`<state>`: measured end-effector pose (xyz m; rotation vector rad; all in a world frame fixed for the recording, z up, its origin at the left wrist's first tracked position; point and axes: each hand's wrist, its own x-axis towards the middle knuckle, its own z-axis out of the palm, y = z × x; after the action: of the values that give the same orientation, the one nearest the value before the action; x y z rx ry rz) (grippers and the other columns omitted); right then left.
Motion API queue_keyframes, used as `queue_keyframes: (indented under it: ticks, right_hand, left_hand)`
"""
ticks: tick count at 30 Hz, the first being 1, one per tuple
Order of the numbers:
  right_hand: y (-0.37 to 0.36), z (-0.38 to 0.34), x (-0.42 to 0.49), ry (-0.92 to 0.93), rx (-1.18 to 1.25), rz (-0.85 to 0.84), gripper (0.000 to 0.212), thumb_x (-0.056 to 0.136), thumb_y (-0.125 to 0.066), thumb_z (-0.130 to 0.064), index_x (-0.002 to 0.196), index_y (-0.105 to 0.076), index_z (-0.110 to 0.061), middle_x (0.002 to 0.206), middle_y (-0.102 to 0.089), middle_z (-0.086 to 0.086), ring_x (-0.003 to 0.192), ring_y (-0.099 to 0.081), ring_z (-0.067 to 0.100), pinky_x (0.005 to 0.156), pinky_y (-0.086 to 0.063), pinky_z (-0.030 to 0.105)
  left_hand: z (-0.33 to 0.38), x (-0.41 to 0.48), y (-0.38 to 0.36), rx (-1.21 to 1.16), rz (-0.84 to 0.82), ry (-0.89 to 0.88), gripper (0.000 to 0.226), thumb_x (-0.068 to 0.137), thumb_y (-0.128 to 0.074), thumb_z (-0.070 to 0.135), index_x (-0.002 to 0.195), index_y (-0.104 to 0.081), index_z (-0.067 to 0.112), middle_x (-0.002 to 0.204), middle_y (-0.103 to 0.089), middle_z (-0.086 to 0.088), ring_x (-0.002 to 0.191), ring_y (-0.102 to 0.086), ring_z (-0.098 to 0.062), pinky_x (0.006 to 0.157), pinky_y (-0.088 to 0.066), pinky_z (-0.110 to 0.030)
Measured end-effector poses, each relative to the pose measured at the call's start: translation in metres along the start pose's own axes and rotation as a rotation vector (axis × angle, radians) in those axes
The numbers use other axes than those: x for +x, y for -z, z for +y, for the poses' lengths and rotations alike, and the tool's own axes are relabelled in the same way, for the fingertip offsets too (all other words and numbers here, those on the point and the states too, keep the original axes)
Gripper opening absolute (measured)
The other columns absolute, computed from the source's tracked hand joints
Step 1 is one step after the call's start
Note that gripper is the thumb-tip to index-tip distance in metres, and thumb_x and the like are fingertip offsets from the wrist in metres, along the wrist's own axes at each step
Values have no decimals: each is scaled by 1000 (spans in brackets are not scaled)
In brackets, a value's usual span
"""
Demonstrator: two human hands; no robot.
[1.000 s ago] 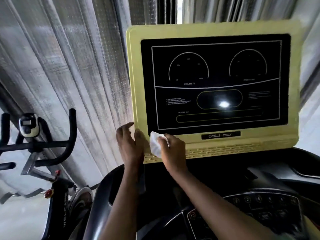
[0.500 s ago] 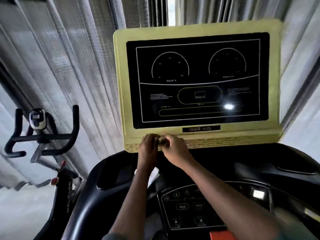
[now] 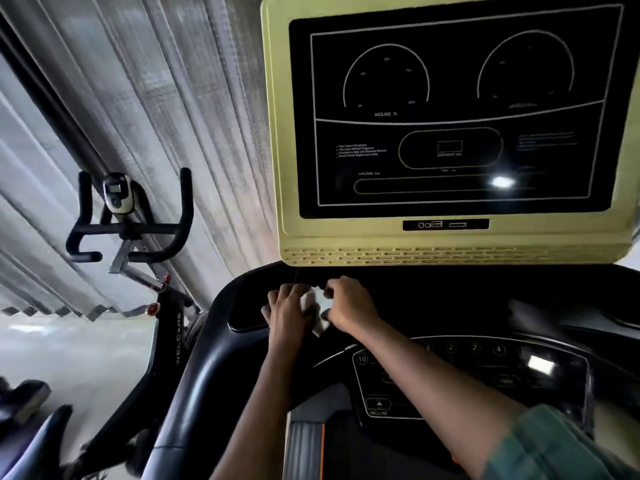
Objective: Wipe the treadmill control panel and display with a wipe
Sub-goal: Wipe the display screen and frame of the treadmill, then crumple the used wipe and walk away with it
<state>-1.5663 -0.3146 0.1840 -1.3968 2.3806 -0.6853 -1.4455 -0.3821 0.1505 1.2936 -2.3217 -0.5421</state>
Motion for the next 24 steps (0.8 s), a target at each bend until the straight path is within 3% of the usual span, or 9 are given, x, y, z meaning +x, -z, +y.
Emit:
queue_keyframes:
  ticks: [3, 7, 13, 16, 19, 22, 24]
  right_hand:
    - [-3, -1, 6, -93, 43, -15, 31, 74, -81, -10, 100, -65, -15, 101, -70, 6, 93, -69, 27, 74, -55, 32]
    - [-6, 0, 11, -162, 75, -27, 29, 73, -79, -11, 97, -65, -18, 97, -71, 4, 91, -70, 24, 72, -55, 29]
    - [6, 0, 15, -179, 174, 13, 9, 81, -73, -19, 76, -66, -22, 86, -74, 2, 78, -66, 17, 61, -41, 20]
    - [23, 8, 13, -200, 288, 70, 6, 84, -69, -16, 80, -67, -20, 82, -70, -1, 74, -62, 15, 52, -38, 19]
    - [47, 24, 7, -187, 340, 168, 10, 85, -71, -17, 83, -62, -20, 74, -62, -3, 68, -57, 14, 49, -35, 18]
    - [74, 45, -7, -187, 382, 290, 17, 85, -76, -23, 87, -60, -20, 82, -65, -3, 74, -59, 13, 54, -39, 12]
    - [91, 62, -21, -219, 414, 354, 20, 84, -78, -22, 98, -65, -17, 92, -69, -3, 85, -64, 14, 60, -40, 12]
  left_hand:
    - [-4, 2, 1, -16, 11, 3, 37, 84, -74, 35, 119, -65, 27, 123, -55, 4, 113, -36, -25, 81, -23, -37]
    - [-8, 9, 3, -59, -7, 8, 39, 82, -76, 38, 118, -66, 25, 117, -59, 5, 112, -39, -23, 81, -25, -38]
    - [-3, 20, 12, -162, -29, -125, 19, 86, -71, 22, 104, -66, 17, 106, -58, 1, 103, -45, -23, 82, -33, -39]
    - [13, 30, 16, -331, -76, -265, 13, 85, -69, 9, 96, -61, 11, 89, -59, 3, 85, -53, -19, 72, -42, -34]
    - [39, 40, 12, -421, -160, -304, 17, 89, -65, 10, 103, -57, 15, 77, -62, 4, 71, -58, -20, 61, -42, -27]
    - [74, 46, -3, -509, -253, -350, 25, 91, -61, 13, 112, -55, 26, 77, -66, 5, 72, -64, -18, 62, -48, -31]
    - [101, 49, -17, -517, -303, -423, 31, 91, -60, 12, 120, -54, 23, 76, -63, 7, 70, -60, -17, 59, -43, -29]
